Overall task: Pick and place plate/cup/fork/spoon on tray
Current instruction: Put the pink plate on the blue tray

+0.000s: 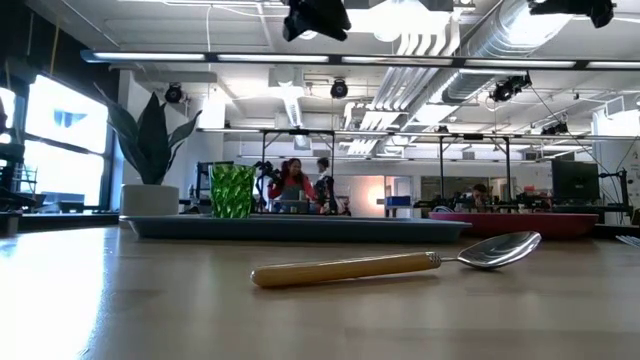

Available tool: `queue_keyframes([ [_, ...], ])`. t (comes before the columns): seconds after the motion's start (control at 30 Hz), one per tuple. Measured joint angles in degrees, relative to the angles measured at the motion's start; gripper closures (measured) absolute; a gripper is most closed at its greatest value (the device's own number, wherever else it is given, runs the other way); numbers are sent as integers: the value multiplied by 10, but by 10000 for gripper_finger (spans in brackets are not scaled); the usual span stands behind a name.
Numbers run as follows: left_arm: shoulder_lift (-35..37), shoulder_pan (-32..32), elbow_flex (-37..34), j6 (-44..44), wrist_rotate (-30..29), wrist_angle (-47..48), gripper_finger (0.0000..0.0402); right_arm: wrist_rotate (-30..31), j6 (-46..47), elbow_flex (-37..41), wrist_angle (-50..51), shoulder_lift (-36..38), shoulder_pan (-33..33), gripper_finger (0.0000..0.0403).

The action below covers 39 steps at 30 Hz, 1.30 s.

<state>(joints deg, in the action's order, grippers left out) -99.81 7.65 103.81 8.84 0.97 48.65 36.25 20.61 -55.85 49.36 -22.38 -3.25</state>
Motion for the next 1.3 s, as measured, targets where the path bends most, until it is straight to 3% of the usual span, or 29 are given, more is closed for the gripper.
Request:
queue_keyframes([
  [0.2,-24,-23,0,31,-20,1,312,-53,81,-59,161,-92,0,263],
  [0.4,-25,-43,0,41,-44,12,312,-122,151,-43,228,-150,0,263],
  [0.63,-27,-60,-1,45,-47,31,312,-156,182,11,226,-197,0,263],
  [0.93,-23,-64,-89,75,-31,18,312,-220,184,51,193,-254,2,263],
  [1.3,-22,-58,-127,56,-31,3,312,-231,130,51,176,-377,67,238],
])
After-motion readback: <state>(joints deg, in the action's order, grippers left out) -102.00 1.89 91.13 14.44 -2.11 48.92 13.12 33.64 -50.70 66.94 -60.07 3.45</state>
